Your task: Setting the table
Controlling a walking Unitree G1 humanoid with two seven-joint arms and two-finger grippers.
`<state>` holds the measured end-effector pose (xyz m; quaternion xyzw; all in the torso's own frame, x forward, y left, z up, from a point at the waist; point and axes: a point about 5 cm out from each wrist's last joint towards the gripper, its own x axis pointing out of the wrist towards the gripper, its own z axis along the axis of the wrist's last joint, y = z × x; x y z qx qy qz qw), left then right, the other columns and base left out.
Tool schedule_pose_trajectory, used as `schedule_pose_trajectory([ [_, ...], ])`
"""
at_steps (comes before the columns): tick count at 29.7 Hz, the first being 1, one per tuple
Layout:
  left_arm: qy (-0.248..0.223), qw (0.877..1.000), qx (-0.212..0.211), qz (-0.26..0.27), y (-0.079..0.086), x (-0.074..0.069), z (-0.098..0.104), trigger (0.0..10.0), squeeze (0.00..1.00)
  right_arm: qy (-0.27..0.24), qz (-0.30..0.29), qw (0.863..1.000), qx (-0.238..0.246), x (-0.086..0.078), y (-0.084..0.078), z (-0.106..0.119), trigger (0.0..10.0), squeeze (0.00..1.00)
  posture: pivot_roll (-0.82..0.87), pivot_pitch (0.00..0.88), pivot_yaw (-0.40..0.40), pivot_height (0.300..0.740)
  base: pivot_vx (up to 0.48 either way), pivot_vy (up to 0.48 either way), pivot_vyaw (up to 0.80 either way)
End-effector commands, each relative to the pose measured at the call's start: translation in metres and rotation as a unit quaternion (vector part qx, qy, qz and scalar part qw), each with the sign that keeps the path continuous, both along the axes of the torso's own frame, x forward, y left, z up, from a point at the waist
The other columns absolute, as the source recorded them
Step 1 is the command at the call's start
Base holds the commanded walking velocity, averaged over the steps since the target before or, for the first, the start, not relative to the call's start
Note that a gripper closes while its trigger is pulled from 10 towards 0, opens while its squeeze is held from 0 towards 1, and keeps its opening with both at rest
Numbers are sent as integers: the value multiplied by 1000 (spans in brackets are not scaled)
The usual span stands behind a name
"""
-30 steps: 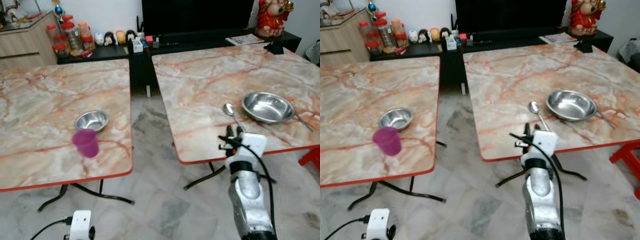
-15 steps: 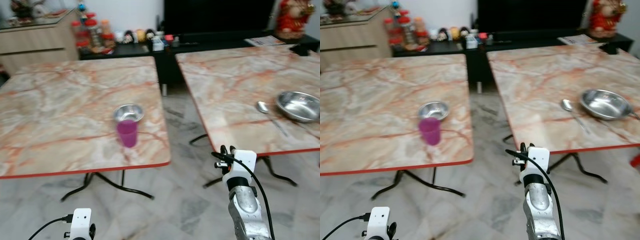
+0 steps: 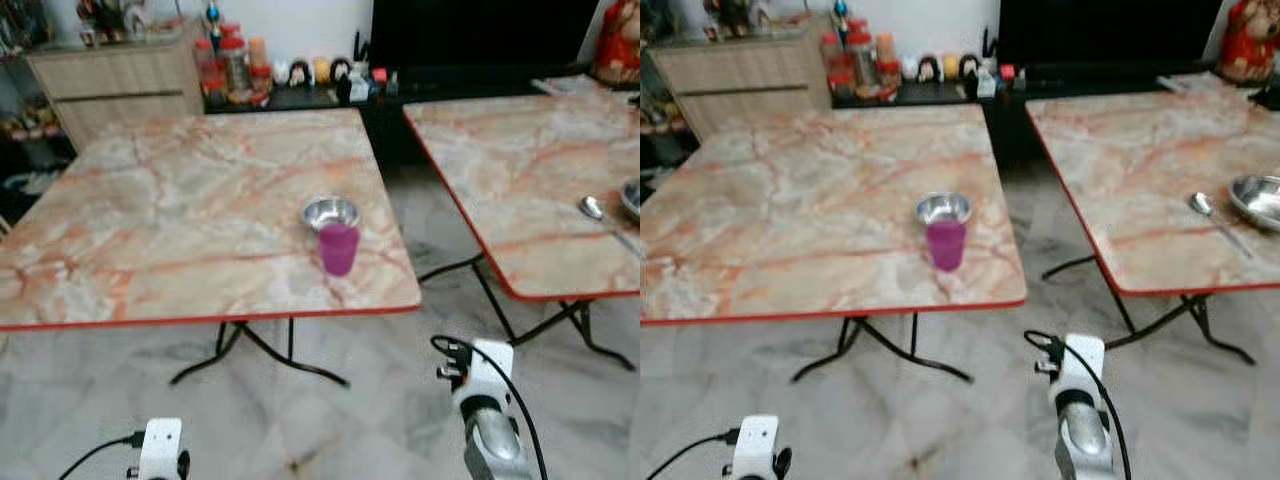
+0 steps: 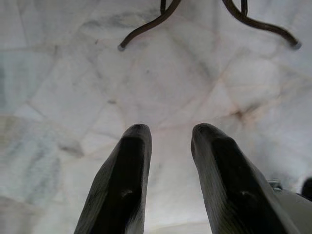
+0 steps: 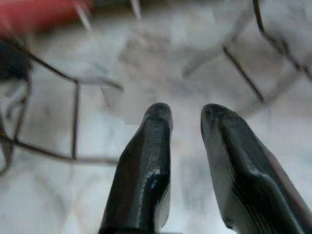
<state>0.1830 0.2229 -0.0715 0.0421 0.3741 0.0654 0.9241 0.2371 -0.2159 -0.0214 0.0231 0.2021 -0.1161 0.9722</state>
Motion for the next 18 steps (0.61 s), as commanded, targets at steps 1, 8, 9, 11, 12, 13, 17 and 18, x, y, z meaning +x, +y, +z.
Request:
schedule_pose_trajectory([
  [1, -2, 1000, 4, 2, 1, 1, 1, 10000, 0, 35, -15, 999, 16, -11, -3, -12, 10000, 0, -46, 0, 56, 740, 0, 0, 0],
  [8, 4, 1000, 5, 1, 0, 1, 0, 10000, 0, 152, -29, 987, 42, -53, -7, -47, 10000, 0, -41, 0, 54, 740, 0, 0, 0],
  [9, 5, 1000, 4, 1, 0, 1, 0, 10000, 0, 156, -26, 986, 49, -55, -6, -49, 10000, 0, -43, 0, 56, 740, 0, 0, 0],
  [11, 7, 1000, 3, 1, 0, 1, 0, 10000, 0, 163, -23, 985, 58, -60, -4, -52, 10000, 0, -48, 0, 61, 740, 0, 0, 0],
  [12, 7, 1000, 3, 0, -1, 1, 0, 10000, 0, 165, -24, 984, 58, -62, -4, -53, 10000, 0, -48, 0, 61, 740, 0, 0, 0],
  [13, 8, 1000, 3, -2, -1, 1, -1, 10000, 0, 173, -27, 983, 59, -65, -4, -55, 10000, 0, -46, 0, 64, 740, 0, 0, 0],
  [17, 12, 1000, 6, -7, -2, 2, -1, 10000, 0, 193, -48, 977, 78, -76, -4, -62, 10000, 0, -45, 0, 67, 740, 0, 0, 0],
  [18, 13, 1000, 7, -7, -1, 2, -1, 10000, 0, 198, -51, 976, 79, -78, -4, -63, 10000, 0, -44, 0, 67, 740, 0, 0, 0],
])
